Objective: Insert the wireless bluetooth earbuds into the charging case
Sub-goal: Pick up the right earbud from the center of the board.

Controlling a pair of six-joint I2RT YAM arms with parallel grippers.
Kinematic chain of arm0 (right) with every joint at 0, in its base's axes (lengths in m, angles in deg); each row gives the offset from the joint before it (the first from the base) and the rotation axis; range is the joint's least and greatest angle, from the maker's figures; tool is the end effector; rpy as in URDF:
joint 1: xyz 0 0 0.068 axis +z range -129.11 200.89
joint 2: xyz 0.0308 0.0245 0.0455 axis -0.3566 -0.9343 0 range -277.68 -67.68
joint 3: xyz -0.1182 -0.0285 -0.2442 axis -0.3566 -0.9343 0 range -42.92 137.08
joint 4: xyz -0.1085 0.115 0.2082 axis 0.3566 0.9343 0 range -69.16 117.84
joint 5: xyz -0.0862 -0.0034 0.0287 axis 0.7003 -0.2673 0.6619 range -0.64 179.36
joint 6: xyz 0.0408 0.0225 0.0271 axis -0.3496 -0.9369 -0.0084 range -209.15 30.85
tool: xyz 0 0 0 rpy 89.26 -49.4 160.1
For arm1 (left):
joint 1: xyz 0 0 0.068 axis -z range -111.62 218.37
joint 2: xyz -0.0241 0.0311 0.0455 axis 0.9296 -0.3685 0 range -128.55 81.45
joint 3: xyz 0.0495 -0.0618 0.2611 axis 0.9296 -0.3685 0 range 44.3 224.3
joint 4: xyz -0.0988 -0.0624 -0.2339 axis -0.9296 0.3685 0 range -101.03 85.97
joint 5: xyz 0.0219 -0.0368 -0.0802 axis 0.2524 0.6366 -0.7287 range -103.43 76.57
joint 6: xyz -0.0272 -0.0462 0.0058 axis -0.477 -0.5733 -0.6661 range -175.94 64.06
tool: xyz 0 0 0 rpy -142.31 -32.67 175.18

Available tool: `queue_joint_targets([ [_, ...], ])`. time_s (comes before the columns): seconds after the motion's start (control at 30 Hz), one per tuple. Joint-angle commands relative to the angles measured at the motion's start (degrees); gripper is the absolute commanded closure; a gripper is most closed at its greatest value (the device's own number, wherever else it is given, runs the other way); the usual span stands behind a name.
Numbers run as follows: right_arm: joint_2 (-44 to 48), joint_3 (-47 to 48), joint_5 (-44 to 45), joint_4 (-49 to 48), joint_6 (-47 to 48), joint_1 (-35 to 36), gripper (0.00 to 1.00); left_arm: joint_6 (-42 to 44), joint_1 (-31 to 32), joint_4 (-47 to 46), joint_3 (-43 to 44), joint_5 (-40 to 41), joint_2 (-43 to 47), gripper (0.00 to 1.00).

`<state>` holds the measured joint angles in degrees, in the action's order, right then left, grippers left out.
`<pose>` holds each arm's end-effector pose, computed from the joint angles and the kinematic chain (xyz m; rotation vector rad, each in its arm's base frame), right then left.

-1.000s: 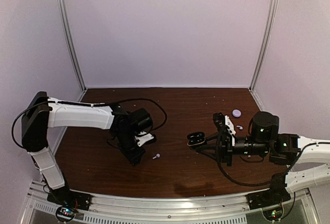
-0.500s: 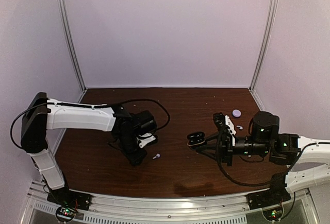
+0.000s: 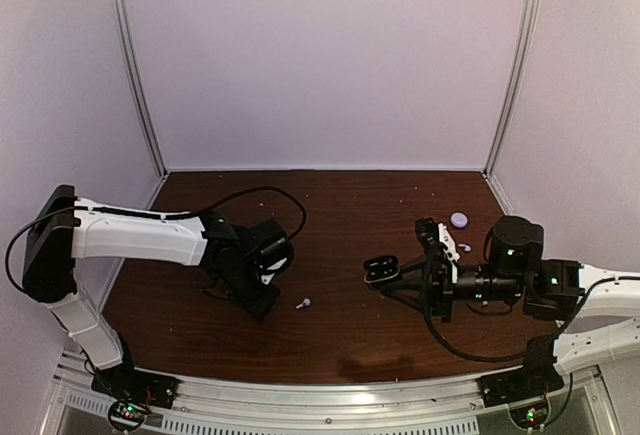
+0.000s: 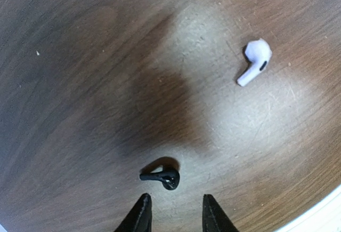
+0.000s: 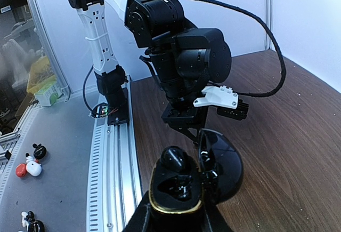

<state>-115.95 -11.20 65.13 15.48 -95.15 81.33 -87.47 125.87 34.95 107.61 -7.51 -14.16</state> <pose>0.0864 0.1817 0.2776 -1.1575 1.5238 1.1866 0.1682 -0.2572 0.1890 0.6414 2.8507 -0.1026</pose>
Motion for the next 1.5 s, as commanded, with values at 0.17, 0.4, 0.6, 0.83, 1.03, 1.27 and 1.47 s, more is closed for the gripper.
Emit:
queue_joint_targets([
  [0.17,0.4,-0.09,-0.55,-1.23,-0.23,-0.24,1.0,-5.8,0.73,-3.09,-1.97,0.99,-0.09,0.62],
  [0.4,0.38,-0.17,-0.56,-1.18,-0.07,-0.25,1.0,-8.11,0.7,-5.12,-4.46,-1.08,0.49,0.55],
  [0.6,0.35,-0.17,-0.62,-1.21,-0.06,-0.24,1.0,-8.89,0.77,-9.34,-7.13,-3.96,0.07,0.54],
  [0.83,0.38,-0.1,-0.61,-0.98,-0.02,-0.24,1.0,-8.27,0.23,-11.96,-7.77,-4.07,-2.06,0.53],
  [1.03,0.56,-0.17,-0.49,-0.79,0.02,-0.24,1.0,-6.33,-0.93,-12.63,-7.03,-3.4,-3.64,0.51],
  [1.27,0.33,-0.09,-0.5,-1.0,0.11,-0.24,1.0,-1.06,-1.0,-13.47,-5.49,-2.38,-4.91,0.51],
  [1.47,0.5,-0.12,-0.44,-0.81,0.2,-0.24,1.0,3.19,-0.92,-15.81,-6.8,-2.55,-2.93,0.55],
])
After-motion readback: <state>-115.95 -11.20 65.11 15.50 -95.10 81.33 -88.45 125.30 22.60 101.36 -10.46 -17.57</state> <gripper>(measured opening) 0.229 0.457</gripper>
